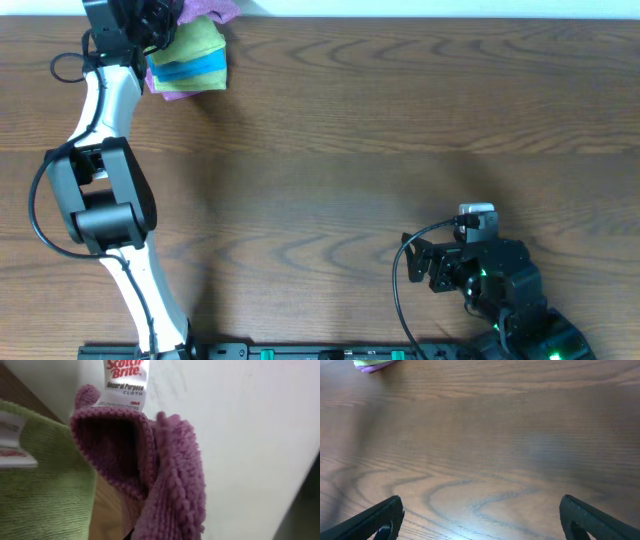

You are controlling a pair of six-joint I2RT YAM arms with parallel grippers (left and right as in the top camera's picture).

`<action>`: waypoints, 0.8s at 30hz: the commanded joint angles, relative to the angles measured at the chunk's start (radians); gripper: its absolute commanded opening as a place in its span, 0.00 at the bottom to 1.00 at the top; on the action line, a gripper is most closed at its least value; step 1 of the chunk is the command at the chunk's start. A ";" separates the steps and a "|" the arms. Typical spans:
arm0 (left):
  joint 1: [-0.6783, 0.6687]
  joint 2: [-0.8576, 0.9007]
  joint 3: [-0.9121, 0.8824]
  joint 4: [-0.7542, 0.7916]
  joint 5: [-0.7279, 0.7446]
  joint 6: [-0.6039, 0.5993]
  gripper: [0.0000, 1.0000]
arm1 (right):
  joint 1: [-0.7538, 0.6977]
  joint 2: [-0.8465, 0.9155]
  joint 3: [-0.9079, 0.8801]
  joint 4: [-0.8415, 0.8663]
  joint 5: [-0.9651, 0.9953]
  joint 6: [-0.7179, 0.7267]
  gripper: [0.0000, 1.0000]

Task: Fold the cloth
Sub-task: 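Lower the pink cloth onto the stack top with the left gripper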

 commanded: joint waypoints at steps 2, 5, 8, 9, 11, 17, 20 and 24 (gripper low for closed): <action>0.004 0.012 0.027 -0.024 -0.028 0.063 0.06 | -0.007 -0.006 -0.006 -0.002 0.018 0.014 0.99; 0.004 0.012 0.027 -0.069 -0.039 0.104 0.06 | -0.007 -0.006 -0.006 -0.002 0.018 0.014 0.99; 0.008 0.012 0.027 -0.111 -0.064 0.137 0.06 | -0.007 -0.006 -0.006 -0.002 0.018 0.014 0.99; 0.010 0.012 0.027 -0.127 -0.073 0.148 0.06 | -0.007 -0.006 -0.006 -0.002 0.018 0.014 0.99; 0.012 0.012 0.027 -0.151 -0.092 0.167 0.06 | -0.007 -0.006 -0.006 -0.002 0.018 0.014 0.99; 0.016 0.012 0.027 -0.201 -0.138 0.222 0.05 | -0.007 -0.006 -0.006 -0.002 0.018 0.014 0.99; 0.016 0.012 0.027 -0.233 -0.165 0.237 0.06 | -0.007 -0.006 -0.006 -0.002 0.018 0.014 0.99; 0.016 0.012 0.027 -0.270 -0.198 0.264 0.06 | -0.007 -0.006 -0.006 -0.002 0.018 0.014 0.99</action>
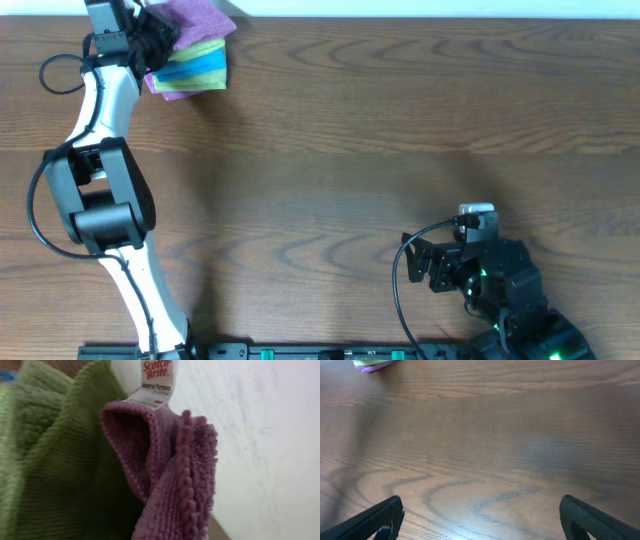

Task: Fold the cloth
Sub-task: 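Lower the pink cloth onto the stack top with the left gripper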

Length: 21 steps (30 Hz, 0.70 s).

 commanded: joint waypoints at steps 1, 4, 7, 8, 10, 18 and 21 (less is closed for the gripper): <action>0.007 0.012 0.026 -0.015 -0.046 0.050 0.06 | -0.007 -0.006 -0.006 -0.002 0.018 0.014 0.99; 0.007 0.012 0.026 -0.031 -0.060 0.058 0.06 | -0.007 -0.006 -0.006 -0.002 0.018 0.014 0.99; 0.007 0.012 0.026 -0.050 -0.085 0.065 0.06 | -0.007 -0.006 -0.006 -0.002 0.018 0.015 0.99; 0.007 0.012 0.026 -0.051 -0.087 0.068 0.06 | -0.007 -0.006 -0.006 -0.002 0.018 0.014 0.99; 0.008 0.012 0.026 -0.060 -0.105 0.068 0.09 | -0.007 -0.006 -0.006 -0.002 0.018 0.014 0.99; 0.018 0.012 0.026 -0.061 -0.109 0.094 0.22 | -0.007 -0.006 -0.006 -0.002 0.018 0.014 0.99; 0.023 0.012 0.026 -0.062 -0.108 0.094 0.31 | -0.007 -0.006 -0.006 -0.002 0.018 0.014 0.99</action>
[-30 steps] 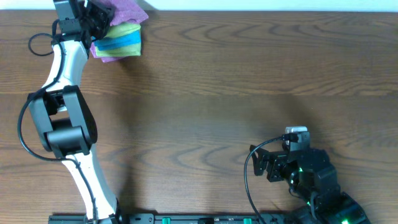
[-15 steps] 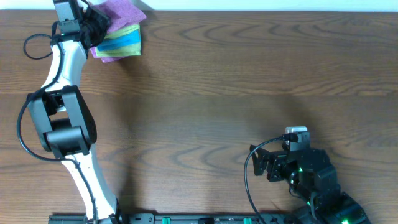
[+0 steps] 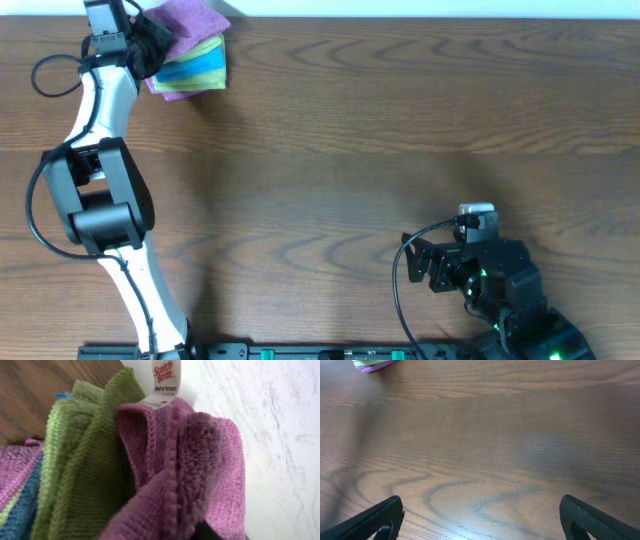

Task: Fold the cloth
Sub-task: 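Lower the pink cloth onto the stack top with the left gripper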

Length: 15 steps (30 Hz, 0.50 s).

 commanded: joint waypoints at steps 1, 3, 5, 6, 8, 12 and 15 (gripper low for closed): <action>0.016 0.012 0.026 -0.005 -0.013 0.019 0.35 | -0.007 -0.006 -0.006 -0.002 0.017 0.014 0.99; 0.017 0.011 0.026 -0.004 -0.002 0.019 0.39 | -0.007 -0.006 -0.006 -0.002 0.017 0.014 0.99; 0.019 0.011 0.026 -0.005 0.008 0.019 0.42 | -0.007 -0.006 -0.006 -0.002 0.017 0.014 0.99; 0.019 0.011 0.026 -0.004 0.013 0.019 0.45 | -0.007 -0.006 -0.006 -0.002 0.018 0.014 0.99; 0.022 0.011 0.026 -0.005 0.014 0.019 0.48 | -0.007 -0.006 -0.006 -0.002 0.017 0.014 0.99; 0.031 0.009 0.026 -0.006 0.029 0.022 0.58 | -0.007 -0.006 -0.006 -0.002 0.017 0.015 0.99; 0.039 0.000 0.026 -0.010 0.044 0.050 0.69 | -0.007 -0.006 -0.006 -0.002 0.017 0.014 0.99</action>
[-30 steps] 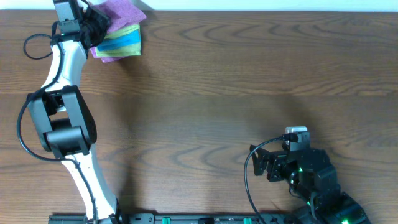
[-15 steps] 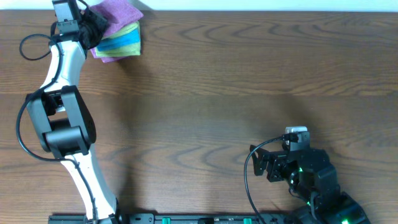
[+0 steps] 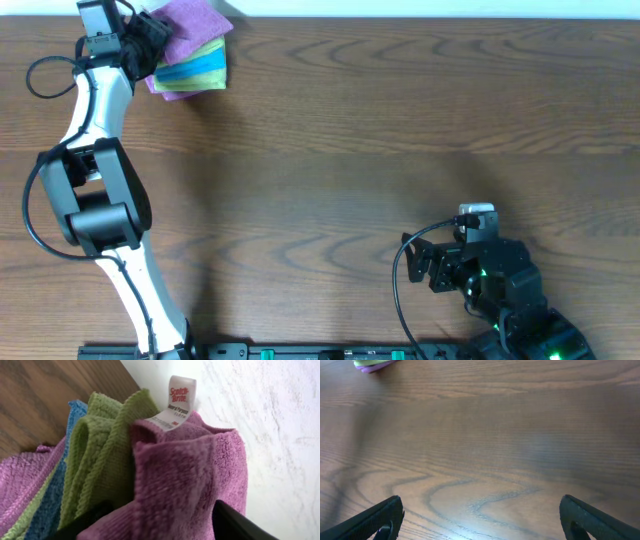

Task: Fold the cloth
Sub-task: 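Lower the pink cloth onto the stack top with the left gripper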

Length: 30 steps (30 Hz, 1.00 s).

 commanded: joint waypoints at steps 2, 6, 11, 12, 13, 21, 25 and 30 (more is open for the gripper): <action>0.022 -0.010 0.026 -0.021 0.020 0.047 0.73 | -0.007 -0.006 -0.006 -0.002 0.018 0.014 0.99; 0.027 -0.032 0.026 -0.047 0.008 0.082 0.79 | -0.007 -0.006 -0.006 -0.002 0.018 0.015 0.99; 0.032 -0.048 0.026 -0.076 -0.007 0.090 0.81 | -0.007 -0.006 -0.006 -0.002 0.018 0.014 0.99; 0.034 -0.048 0.026 -0.080 -0.006 0.089 0.81 | -0.007 -0.006 -0.006 -0.002 0.018 0.014 0.99; 0.034 -0.048 0.026 -0.084 -0.006 0.090 0.81 | -0.007 -0.006 -0.006 -0.002 0.018 0.015 0.99; 0.034 -0.050 0.031 -0.089 0.004 0.088 0.82 | -0.007 -0.006 -0.006 -0.002 0.018 0.014 0.99; 0.034 -0.059 0.032 -0.074 0.003 0.087 0.79 | -0.007 -0.006 -0.006 -0.002 0.018 0.014 0.99; 0.034 -0.061 0.036 -0.024 -0.034 0.044 0.52 | -0.007 -0.006 -0.006 -0.002 0.018 0.014 0.99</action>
